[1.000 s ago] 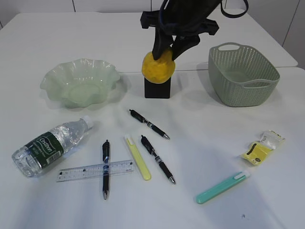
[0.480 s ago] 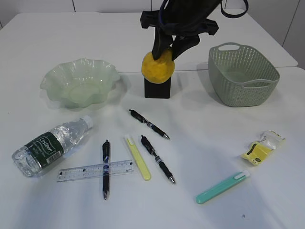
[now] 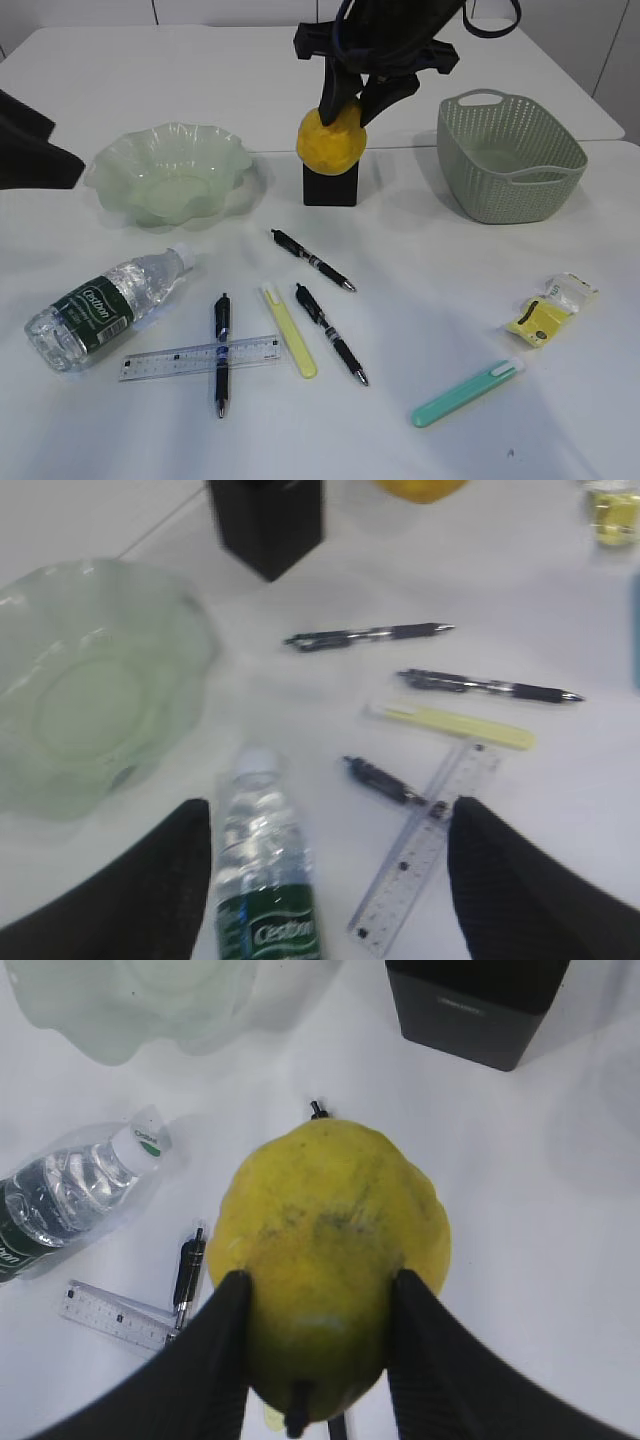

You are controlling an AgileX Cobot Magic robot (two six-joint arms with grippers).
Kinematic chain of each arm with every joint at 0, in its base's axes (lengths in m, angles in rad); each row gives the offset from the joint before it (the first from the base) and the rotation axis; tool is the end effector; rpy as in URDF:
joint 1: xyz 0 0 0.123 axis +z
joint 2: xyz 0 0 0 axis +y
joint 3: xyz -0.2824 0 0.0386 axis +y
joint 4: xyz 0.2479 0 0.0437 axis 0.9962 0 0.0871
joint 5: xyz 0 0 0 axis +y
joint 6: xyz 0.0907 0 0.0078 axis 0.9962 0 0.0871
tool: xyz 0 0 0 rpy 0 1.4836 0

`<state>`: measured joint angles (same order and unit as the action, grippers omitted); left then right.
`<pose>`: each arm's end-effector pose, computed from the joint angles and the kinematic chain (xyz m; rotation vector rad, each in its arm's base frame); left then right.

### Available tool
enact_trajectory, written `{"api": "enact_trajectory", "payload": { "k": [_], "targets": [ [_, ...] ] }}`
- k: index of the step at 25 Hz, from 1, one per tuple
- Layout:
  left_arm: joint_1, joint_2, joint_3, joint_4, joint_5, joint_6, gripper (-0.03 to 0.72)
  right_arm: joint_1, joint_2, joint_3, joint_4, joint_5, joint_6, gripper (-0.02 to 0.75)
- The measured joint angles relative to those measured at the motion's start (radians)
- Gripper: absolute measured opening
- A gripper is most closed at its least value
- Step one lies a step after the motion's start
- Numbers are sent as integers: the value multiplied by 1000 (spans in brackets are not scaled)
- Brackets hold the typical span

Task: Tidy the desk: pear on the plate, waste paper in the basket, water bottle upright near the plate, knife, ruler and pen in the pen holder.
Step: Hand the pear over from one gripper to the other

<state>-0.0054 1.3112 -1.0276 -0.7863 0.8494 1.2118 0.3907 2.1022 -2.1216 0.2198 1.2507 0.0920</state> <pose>0.2642 -0.0499 0.3193 0.9414 2.1046 -0.3729 0.4188 0.1929 0.3145 -0.3762 2.7219 0.4418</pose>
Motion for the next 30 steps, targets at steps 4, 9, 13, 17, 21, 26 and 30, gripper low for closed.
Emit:
{"api": "enact_trajectory", "payload": {
  "k": [4,9,13,17,21,26,30],
  "targets": [
    [0,33,0,-136,92,106,520,0,0,0,0,0,0,314],
    [0,36,0,-315,166,119,520,0,0,0,0,0,0,314],
    [0,36,-1,-388,199,119,520,0,0,0,2,0,0,314],
    [0,36,-1,-395,184,119,520,0,0,0,18,0,0,314],
    [0,36,-1,-408,180,121,520,0,0,0,30,0,0,314],
    [0,36,-1,-495,225,121,520,0,0,0,34,0,0,314],
    [0,36,-1,-603,319,121,520,0,0,0,34,2,0,314]
  ]
}}
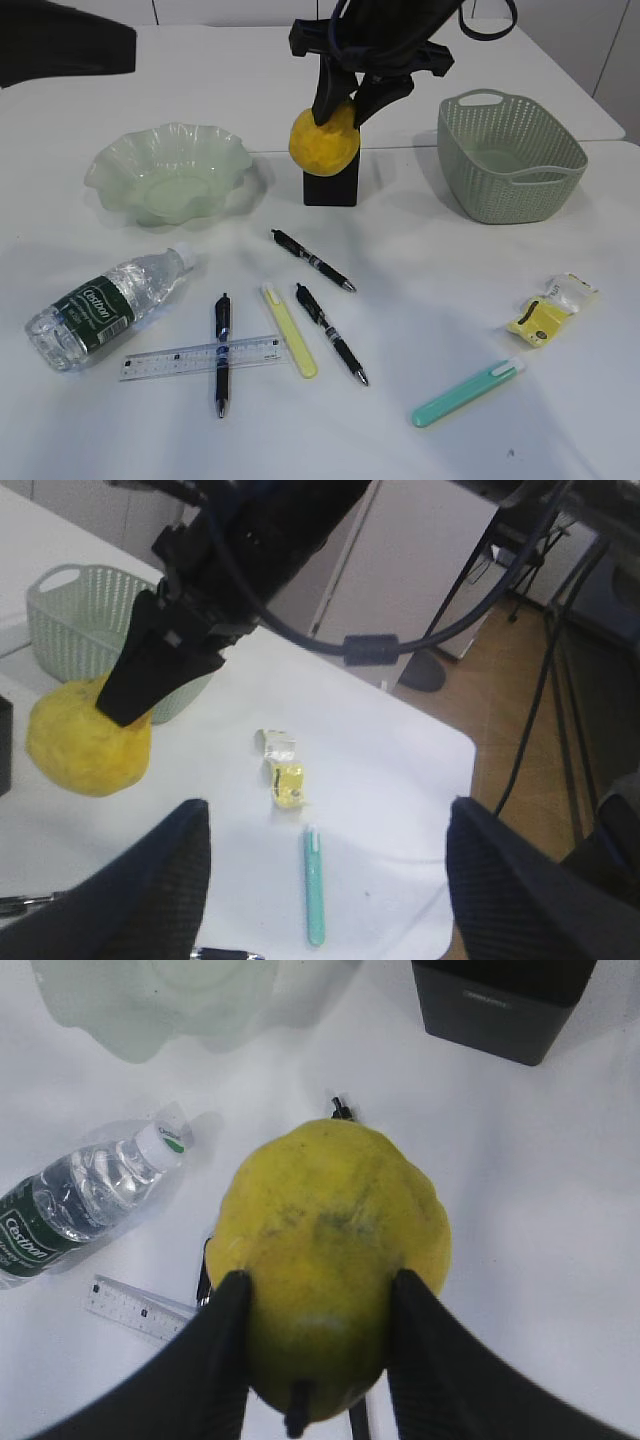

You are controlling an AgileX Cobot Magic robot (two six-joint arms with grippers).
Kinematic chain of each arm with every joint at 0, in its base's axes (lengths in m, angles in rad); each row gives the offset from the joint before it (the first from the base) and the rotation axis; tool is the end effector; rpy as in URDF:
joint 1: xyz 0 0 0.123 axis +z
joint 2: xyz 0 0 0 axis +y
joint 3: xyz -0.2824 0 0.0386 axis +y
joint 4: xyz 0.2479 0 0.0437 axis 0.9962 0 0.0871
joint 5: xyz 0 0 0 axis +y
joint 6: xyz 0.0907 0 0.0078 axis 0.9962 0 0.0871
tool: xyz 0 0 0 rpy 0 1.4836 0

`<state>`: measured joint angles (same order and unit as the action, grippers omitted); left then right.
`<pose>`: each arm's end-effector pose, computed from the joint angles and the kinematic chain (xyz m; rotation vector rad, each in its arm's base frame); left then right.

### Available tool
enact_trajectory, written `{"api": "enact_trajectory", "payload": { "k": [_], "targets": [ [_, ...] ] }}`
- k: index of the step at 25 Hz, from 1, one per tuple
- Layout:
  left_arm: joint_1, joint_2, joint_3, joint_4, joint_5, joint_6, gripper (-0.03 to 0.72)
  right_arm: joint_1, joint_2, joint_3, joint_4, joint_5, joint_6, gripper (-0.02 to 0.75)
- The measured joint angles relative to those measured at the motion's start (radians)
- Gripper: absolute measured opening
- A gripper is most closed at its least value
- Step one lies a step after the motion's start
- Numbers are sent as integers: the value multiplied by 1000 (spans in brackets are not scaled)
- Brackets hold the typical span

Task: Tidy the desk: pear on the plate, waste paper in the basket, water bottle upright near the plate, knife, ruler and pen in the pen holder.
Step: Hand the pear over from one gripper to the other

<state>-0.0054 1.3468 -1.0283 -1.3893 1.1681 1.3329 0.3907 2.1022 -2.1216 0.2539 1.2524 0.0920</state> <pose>0.2547 -0.0838 0.3479 0.7955 1.8097 -1.0960 0.4175 0.1955 0.3152 -0.3717 2.7255 0.4886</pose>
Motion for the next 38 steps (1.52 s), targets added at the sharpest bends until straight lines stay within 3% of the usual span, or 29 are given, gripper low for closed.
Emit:
{"api": "enact_trajectory", "payload": {
  "k": [21,34,38],
  "targets": [
    [0,0,0,-85,19,0,519,0,-4,0,9,0,0,313],
    [0,0,0,100,-83,0,515,0,-100,0,25,2,8,313],
    [0,0,0,129,-130,0,559,0,-123,0,87,2,11,313]
  ]
}}
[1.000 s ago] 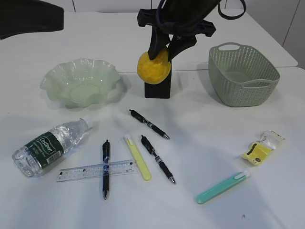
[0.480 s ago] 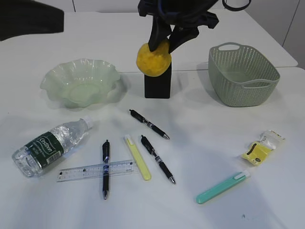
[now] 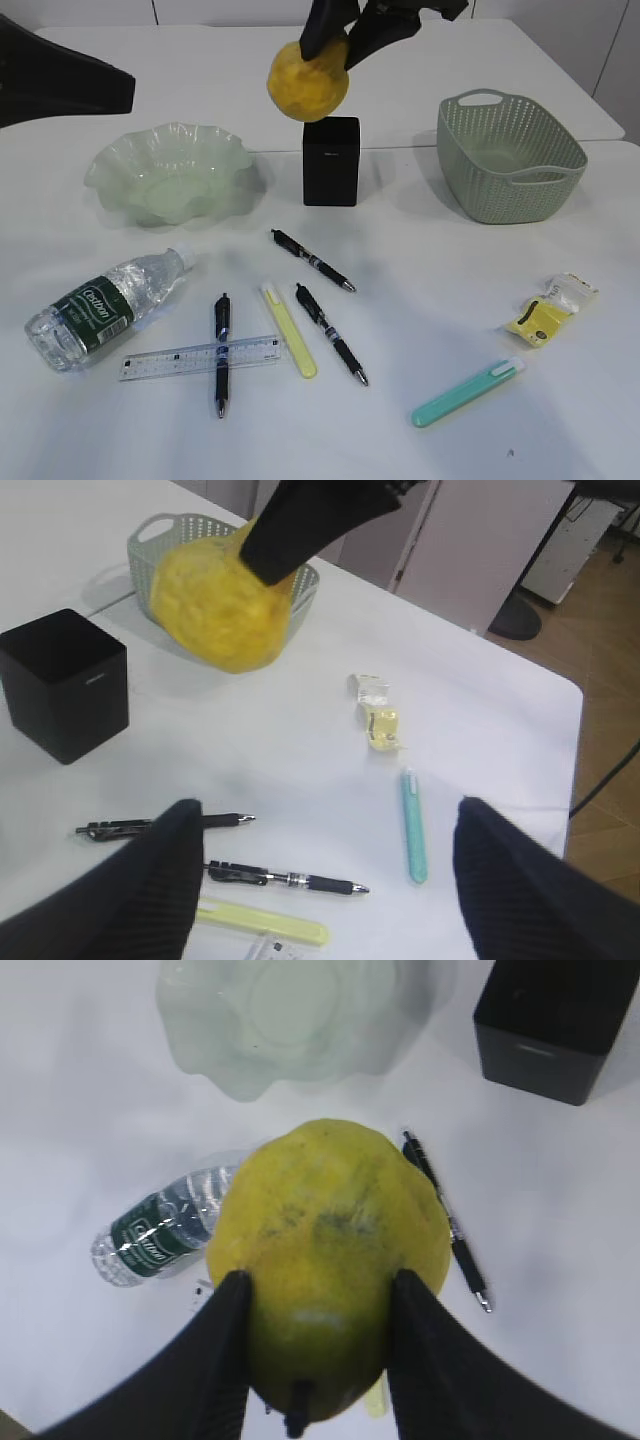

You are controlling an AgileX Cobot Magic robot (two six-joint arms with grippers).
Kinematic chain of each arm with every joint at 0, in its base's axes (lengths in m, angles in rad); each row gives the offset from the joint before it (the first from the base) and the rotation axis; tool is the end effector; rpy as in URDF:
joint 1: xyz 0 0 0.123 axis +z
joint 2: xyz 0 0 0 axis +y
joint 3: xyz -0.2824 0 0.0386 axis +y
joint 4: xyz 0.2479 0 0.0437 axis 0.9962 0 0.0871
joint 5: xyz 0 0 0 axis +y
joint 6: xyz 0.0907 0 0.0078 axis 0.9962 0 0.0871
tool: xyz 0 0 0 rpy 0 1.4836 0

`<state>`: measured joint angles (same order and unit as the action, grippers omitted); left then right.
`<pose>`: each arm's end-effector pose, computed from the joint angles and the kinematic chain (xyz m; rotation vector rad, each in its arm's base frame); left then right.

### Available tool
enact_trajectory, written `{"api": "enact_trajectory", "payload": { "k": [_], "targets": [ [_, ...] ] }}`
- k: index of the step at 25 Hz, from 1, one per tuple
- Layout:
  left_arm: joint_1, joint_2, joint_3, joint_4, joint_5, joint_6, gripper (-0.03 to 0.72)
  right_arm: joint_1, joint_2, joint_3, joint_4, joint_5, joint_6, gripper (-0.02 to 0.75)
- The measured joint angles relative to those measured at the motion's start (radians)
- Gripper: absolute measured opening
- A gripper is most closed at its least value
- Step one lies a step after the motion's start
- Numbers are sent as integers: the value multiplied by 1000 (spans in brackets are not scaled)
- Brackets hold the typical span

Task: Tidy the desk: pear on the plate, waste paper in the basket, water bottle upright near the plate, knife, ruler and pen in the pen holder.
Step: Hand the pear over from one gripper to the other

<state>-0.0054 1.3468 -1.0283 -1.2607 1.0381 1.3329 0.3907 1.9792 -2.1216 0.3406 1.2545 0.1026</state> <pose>0.2630 -0.0762 0.3369 0.8052 1.9009 -0.8875 0.3892 0.1916 0.3723 -0.3574 2.6057 0.6348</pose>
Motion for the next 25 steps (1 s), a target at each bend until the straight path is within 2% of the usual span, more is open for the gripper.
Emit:
{"api": "enact_trajectory", "payload": {
  "k": [4,11,20,25],
  "targets": [
    [0,5,0,14,-33,15,592,0,-6,0,55,0,2,313],
    [0,85,0,93,-67,35,589,0,-9,0,106,4,13,313],
    [0,131,0,-23,-67,43,523,0,-9,0,122,4,23,313],
    [0,131,0,-7,-96,72,581,0,-9,0,126,4,23,314]
  ]
}}
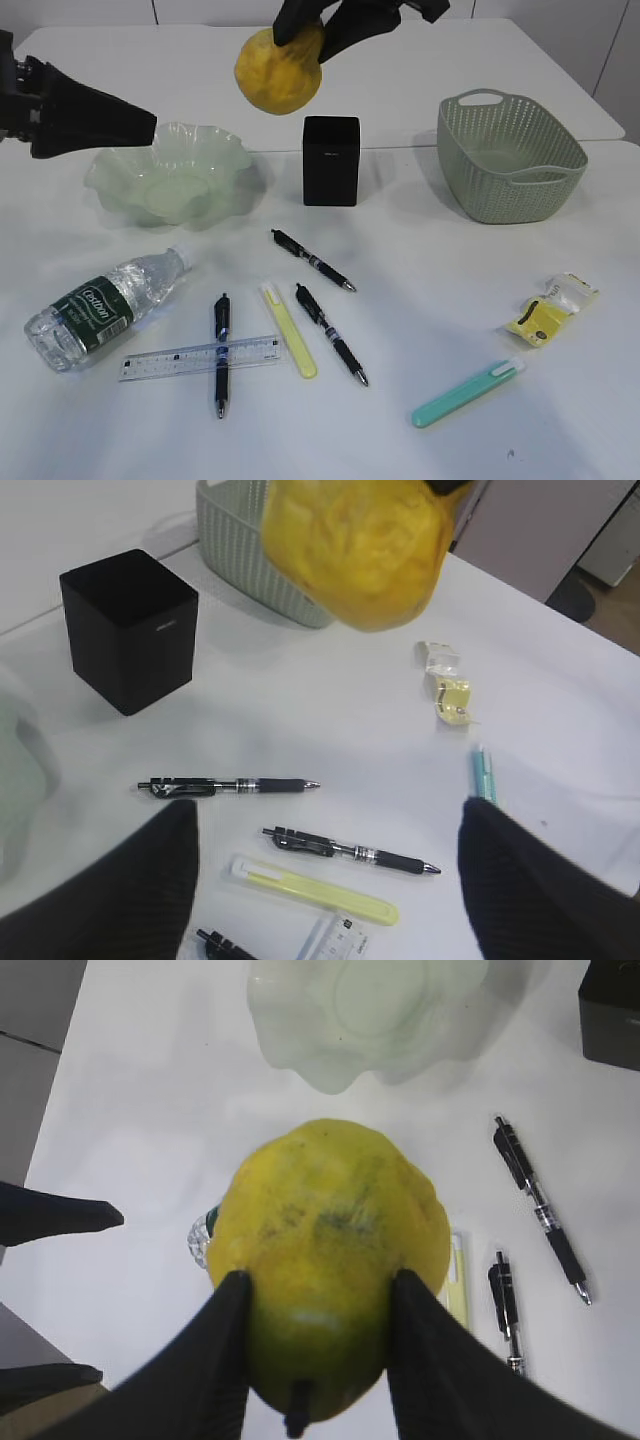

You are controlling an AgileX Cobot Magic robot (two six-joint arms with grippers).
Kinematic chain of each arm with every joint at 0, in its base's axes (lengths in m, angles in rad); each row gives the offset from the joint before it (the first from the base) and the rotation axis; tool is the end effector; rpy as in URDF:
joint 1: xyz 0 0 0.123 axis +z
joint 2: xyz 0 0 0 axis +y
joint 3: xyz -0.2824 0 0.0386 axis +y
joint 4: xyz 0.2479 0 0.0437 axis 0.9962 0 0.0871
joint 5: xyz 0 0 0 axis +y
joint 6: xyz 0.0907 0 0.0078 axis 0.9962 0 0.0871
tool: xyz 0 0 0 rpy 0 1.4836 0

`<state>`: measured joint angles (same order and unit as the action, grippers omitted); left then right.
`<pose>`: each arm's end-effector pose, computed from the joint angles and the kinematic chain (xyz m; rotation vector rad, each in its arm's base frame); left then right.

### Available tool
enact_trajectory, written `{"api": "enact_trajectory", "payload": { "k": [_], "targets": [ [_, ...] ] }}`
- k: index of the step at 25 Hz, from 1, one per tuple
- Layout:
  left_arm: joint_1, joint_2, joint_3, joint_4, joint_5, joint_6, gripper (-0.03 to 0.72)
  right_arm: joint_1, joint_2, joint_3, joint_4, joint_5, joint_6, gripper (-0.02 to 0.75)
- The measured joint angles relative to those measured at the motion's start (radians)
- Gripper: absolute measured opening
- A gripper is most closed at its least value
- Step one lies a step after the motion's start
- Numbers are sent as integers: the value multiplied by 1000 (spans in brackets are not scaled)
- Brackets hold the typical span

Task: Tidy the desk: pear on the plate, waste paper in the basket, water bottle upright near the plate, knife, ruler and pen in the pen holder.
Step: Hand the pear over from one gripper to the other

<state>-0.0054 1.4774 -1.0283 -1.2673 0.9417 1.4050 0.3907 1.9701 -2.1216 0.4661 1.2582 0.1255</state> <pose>0.2962 -0.0719 0.3000 0.7611 1.9840 -0.8263 0.3820 0.1995 0.3802 -0.3229 2.6013 0.8140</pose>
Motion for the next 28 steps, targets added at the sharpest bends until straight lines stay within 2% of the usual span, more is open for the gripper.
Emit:
{"api": "enact_trajectory", "payload": {
  "k": [5,11,14,23,28],
  "targets": [
    [-13,9,-25,20,-8,20,620,0,-2,0,12,0,2,313],
    [-125,75,-129,120,-48,31,622,0,-2,0,40,0,2,313],
    [-156,100,-158,140,-72,31,622,0,-2,0,44,0,2,313],
    [-162,146,-218,189,-131,47,622,0,-2,0,48,0,4,314],
    [-162,148,-244,295,-150,57,599,0,-2,0,50,0,4,313]
  ]
}}
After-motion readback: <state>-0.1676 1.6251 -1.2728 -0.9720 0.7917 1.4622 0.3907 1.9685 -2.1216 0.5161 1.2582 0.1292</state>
